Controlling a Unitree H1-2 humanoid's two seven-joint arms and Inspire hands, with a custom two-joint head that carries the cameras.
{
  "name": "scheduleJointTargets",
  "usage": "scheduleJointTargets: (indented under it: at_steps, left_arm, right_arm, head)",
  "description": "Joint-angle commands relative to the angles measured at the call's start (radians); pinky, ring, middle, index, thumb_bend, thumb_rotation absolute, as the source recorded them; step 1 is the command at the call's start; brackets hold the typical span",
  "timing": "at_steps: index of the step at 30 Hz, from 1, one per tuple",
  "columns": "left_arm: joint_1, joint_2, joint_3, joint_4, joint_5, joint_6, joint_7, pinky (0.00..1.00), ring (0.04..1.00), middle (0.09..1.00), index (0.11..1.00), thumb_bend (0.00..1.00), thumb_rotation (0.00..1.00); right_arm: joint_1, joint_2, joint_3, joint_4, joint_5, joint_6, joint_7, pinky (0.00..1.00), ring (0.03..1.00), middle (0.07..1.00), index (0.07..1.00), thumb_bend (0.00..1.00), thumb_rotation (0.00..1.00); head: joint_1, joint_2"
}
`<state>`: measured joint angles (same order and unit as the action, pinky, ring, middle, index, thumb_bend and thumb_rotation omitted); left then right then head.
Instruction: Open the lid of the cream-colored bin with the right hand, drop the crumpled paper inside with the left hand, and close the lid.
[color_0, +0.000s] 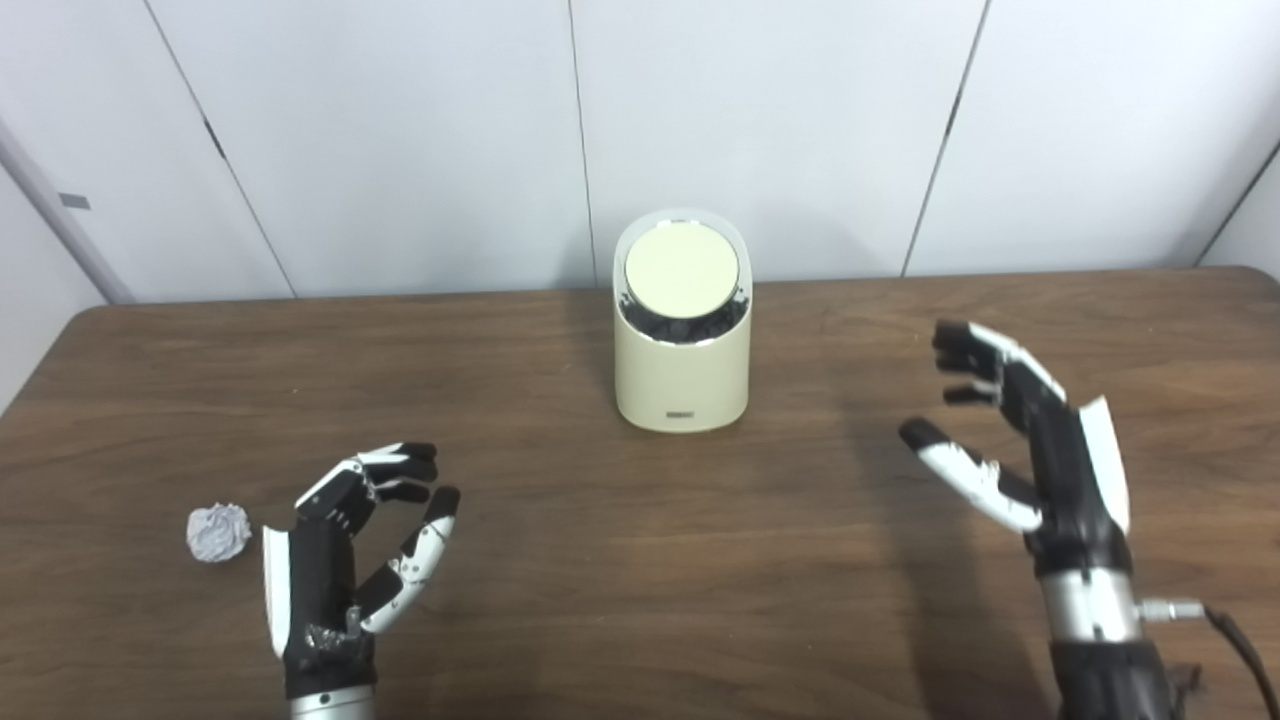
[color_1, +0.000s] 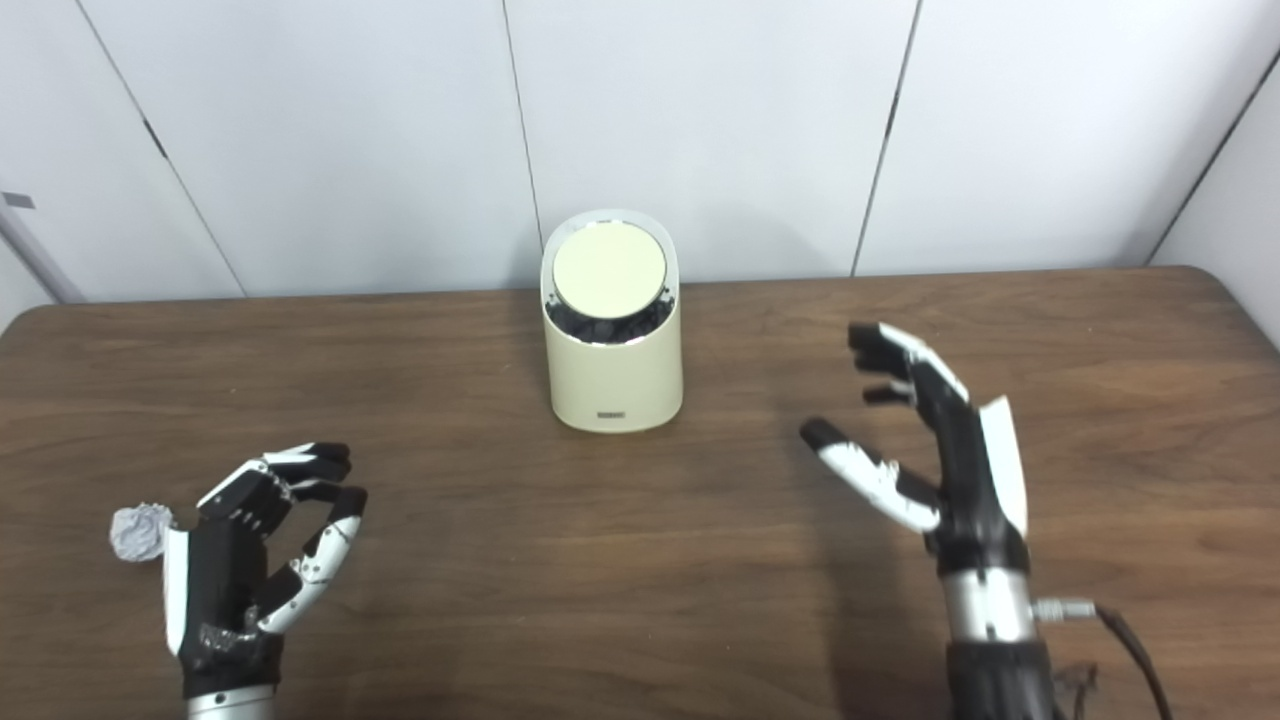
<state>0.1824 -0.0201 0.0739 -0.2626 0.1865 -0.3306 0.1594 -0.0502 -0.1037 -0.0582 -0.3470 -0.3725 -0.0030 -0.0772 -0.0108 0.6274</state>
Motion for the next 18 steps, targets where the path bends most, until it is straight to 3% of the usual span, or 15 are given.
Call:
scheduleJointTargets:
  at_steps: [1,7,12,18]
  left_arm:
    - [-0.012,-0.008,-0.001,-0.003,0.005,-0.037,0.010,0.53,0.627,0.642,0.495,0.47,0.07]
    - [-0.013,-0.013,-0.008,-0.001,0.000,-0.026,0.004,0.54,0.630,0.643,0.496,0.47,0.07]
    - [-0.014,-0.017,-0.012,0.006,0.010,-0.033,0.008,0.54,0.633,0.641,0.496,0.47,0.07]
    - [-0.014,-0.023,-0.018,0.009,0.012,-0.032,0.008,0.54,0.633,0.642,0.496,0.47,0.07]
  right_arm:
    - [-0.074,-0.019,-0.003,-0.023,-0.011,0.003,0.004,0.64,0.760,0.781,0.791,0.74,0.55]
    - [-0.218,-0.025,0.019,0.038,-0.022,0.067,0.021,0.66,0.766,0.795,0.811,0.82,0.54]
    - [-0.323,-0.014,0.062,0.067,-0.093,0.167,0.031,0.70,0.789,0.804,0.804,0.87,0.55]
    - [-0.427,0.013,0.103,0.146,-0.129,0.194,0.011,0.62,0.747,0.777,0.777,0.88,0.48]
  head:
    - [0.001,-0.002]
    - [0.002,-0.012]
    - [0.005,-0.015]
    - [0.011,-0.021]
